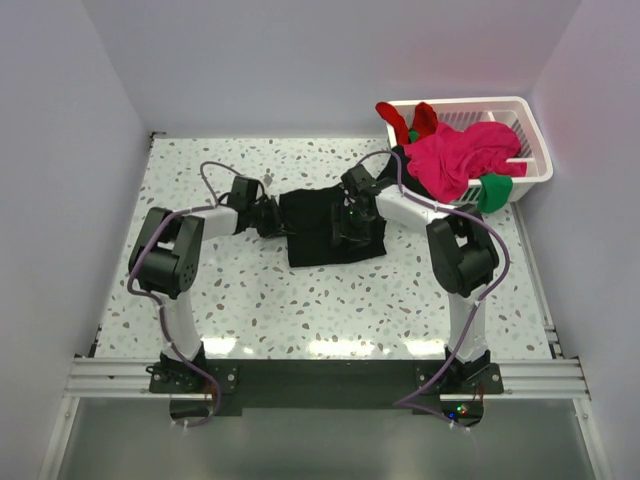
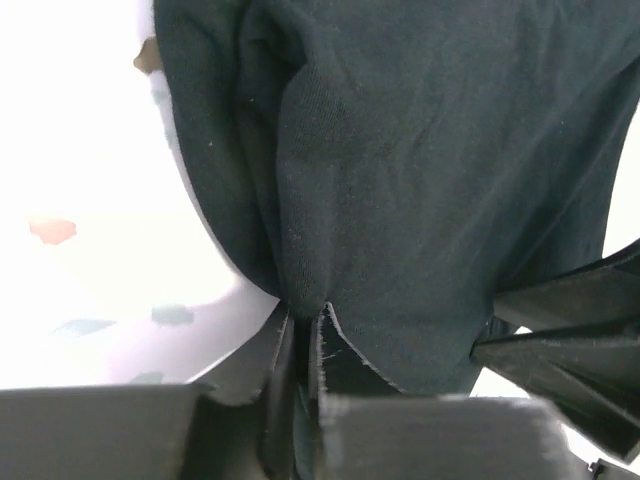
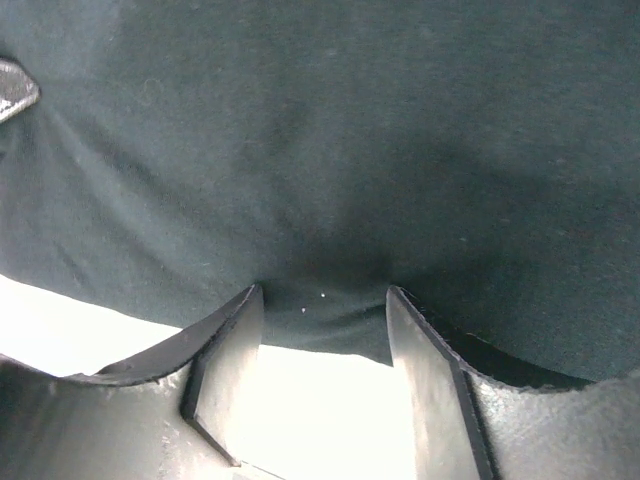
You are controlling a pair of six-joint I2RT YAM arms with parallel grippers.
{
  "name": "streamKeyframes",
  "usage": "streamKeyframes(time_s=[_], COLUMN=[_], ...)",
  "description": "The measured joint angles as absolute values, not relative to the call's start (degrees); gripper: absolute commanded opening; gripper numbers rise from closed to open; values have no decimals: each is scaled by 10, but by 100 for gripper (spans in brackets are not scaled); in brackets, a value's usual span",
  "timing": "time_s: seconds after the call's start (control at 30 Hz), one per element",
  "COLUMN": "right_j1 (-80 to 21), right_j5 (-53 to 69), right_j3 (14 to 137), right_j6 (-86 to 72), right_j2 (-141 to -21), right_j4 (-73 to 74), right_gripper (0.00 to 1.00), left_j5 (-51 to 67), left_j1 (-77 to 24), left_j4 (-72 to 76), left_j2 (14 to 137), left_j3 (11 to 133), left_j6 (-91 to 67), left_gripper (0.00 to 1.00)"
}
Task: Fold and stack the t-shirts
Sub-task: Neatly place the folded tshirt to the corner
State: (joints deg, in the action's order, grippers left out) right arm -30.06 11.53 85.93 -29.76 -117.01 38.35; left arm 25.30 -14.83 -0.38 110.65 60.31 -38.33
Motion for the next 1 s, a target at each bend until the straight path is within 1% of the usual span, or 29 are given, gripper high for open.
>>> streamKeyframes(time_s=[0.03, 0.17, 0.27, 0.43, 0.6, 0.8, 1.0], right_j1=[-301, -301, -302, -304, -304, -303, -303], right_j5=[115, 115, 114, 99, 89, 70, 67], right_j3=[859, 862, 867, 875, 876, 876, 876], right_j6=[-297, -293, -290, -280, -273, -268, -264], right_j2=[-1170, -1170, -1170, -1167, -1153, -1127, -1116], right_j4=[384, 388, 393, 409, 425, 442, 450], right_gripper=[58, 66, 69, 70, 71, 72, 72], left_j5=[251, 246, 236, 208, 156, 63, -38], left_j1=[-150, -153, -155, -156, -137, -64, 33], left_j4=[-12, -43, -74, -128, -187, -251, -317], left_j2=[1112, 1125, 1131, 1136, 1137, 1135, 1135], left_j3=[612, 642, 663, 698, 729, 766, 814], left_j6=[-383, -381, -373, -347, -304, -227, -145], left_gripper=[0, 0, 0, 0, 0, 0, 0])
